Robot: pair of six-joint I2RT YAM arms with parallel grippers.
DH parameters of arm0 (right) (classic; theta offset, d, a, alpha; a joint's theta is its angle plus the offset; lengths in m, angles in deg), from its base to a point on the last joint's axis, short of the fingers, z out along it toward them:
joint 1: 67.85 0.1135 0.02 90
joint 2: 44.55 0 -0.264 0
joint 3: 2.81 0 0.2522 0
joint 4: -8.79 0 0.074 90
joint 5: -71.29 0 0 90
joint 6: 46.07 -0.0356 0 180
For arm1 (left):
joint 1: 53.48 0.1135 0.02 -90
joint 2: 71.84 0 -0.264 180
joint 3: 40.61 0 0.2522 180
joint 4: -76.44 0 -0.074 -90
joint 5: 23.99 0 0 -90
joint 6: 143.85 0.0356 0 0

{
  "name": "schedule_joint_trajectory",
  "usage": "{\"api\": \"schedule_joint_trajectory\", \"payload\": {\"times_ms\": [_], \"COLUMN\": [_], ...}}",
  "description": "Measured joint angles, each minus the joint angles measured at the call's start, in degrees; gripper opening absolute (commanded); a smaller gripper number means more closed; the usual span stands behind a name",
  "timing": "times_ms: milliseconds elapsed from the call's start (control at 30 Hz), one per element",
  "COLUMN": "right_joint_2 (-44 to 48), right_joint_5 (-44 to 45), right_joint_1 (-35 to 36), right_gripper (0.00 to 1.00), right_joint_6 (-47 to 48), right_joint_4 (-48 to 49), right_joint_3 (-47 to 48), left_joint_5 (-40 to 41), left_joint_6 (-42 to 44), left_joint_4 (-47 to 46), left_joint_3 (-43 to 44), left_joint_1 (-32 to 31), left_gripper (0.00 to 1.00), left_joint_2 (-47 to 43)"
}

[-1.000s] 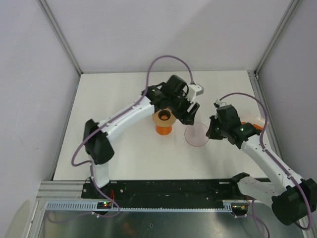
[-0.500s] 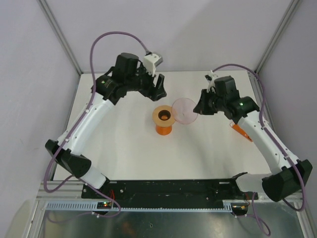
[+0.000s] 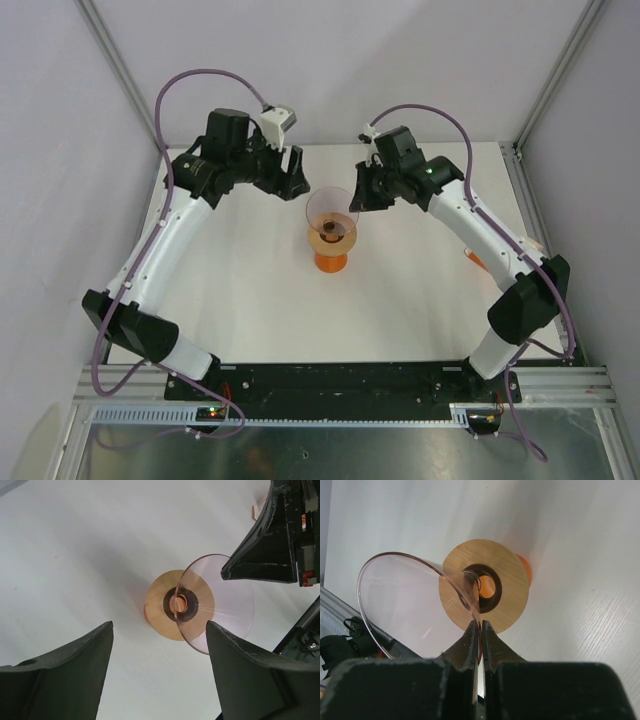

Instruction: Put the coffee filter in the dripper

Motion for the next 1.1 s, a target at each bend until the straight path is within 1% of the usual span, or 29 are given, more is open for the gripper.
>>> {"api": "schedule_joint_trajectory", "payload": {"times_ms": [233, 433, 633, 767, 833, 900, 967, 1033, 1100], "right_joint_2": [-3.8, -7.2, -11.2, -11.9, -12.0, -12.1, -12.2, -12.3, -12.3], "right_joint_5": [0.4, 0.4, 0.2, 0.1, 0.2, 0.1, -0.1, -0.2, -0.2], "right_joint_1": [0.5, 0.6, 0.7, 0.7, 0.7, 0.7, 0.7, 0.8, 0.9], "right_gripper": [0.0, 0.0, 0.0, 0.0, 0.0, 0.0, 0.0, 0.0, 0.0], "right_joint_6": [0.5, 1.4, 2.1, 2.4, 2.5, 2.5, 2.4, 2.4, 2.3], "right_joint_4": [-4.6, -7.5, -10.6, -11.1, -11.2, -11.3, -11.3, -11.4, -11.5], "right_joint_3": [4.2, 7.1, 11.2, 12.1, 12.1, 12.3, 12.5, 12.7, 12.7], "left_joint_5": [-1.9, -3.4, -4.8, -5.3, -5.6, -5.8, -6.2, -6.2, -5.9], "left_joint_6": [0.0, 0.0, 0.0, 0.2, 0.5, 0.6, 0.9, 0.9, 0.3], "left_joint_4": [0.0, 0.1, 0.2, 0.2, 0.2, 0.2, 0.2, -0.1, -0.5], "left_joint_3": [-1.3, -2.5, -3.1, -4.4, -5.5, -6.3, -7.1, -7.2, -7.2], "left_joint_1": [0.0, 0.0, -0.3, -0.5, -0.5, -0.6, -0.7, -0.7, -0.6], "left_gripper": [0.74, 0.66, 0.52, 0.42, 0.33, 0.22, 0.13, 0.06, 0.02], "left_joint_2": [2.9, 5.9, 7.9, 8.6, 8.9, 9.3, 9.8, 9.9, 10.0]}}
